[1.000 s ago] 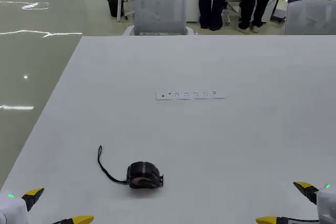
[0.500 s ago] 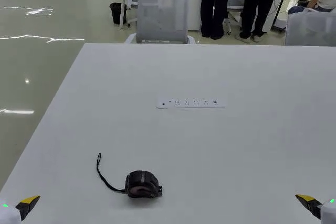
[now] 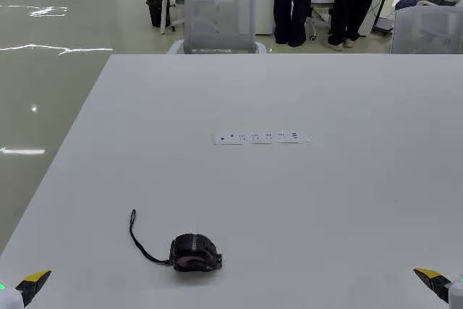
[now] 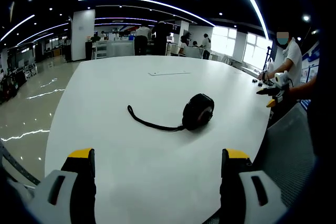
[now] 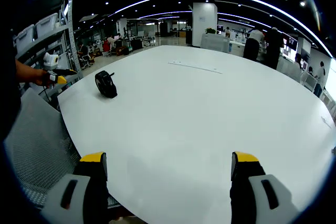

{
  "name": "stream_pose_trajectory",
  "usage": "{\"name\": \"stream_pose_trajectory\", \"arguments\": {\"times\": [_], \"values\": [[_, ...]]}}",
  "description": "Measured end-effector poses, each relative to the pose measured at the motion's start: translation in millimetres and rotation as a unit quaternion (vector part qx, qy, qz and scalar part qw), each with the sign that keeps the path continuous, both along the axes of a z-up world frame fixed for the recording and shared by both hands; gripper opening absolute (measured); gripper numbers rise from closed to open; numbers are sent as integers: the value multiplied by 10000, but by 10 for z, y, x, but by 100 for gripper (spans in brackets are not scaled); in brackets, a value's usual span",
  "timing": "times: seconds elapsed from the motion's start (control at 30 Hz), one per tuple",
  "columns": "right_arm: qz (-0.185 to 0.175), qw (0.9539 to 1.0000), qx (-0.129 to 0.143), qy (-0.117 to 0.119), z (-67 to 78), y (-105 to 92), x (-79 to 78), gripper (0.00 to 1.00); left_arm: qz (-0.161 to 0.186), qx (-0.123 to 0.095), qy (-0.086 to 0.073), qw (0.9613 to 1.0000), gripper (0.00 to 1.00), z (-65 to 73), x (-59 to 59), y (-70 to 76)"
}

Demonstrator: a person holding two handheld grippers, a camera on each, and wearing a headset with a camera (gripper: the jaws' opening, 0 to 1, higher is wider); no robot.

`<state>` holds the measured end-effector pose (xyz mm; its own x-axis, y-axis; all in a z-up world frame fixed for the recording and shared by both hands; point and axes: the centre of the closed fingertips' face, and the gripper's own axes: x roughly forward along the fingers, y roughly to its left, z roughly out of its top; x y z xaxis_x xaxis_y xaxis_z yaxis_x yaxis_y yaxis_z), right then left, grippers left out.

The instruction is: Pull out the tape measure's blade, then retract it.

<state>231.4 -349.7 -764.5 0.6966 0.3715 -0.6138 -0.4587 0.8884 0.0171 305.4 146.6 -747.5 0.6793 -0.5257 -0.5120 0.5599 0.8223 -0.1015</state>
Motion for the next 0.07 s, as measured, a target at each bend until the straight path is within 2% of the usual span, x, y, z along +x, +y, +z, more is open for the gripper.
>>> {"name": "stream_pose_trajectory", "arguments": {"times": [0.07], "values": [[-11,10000,-6,2,-6,-22,6,100,11,-12,-5,10000,99,10,-7,-9]]}}
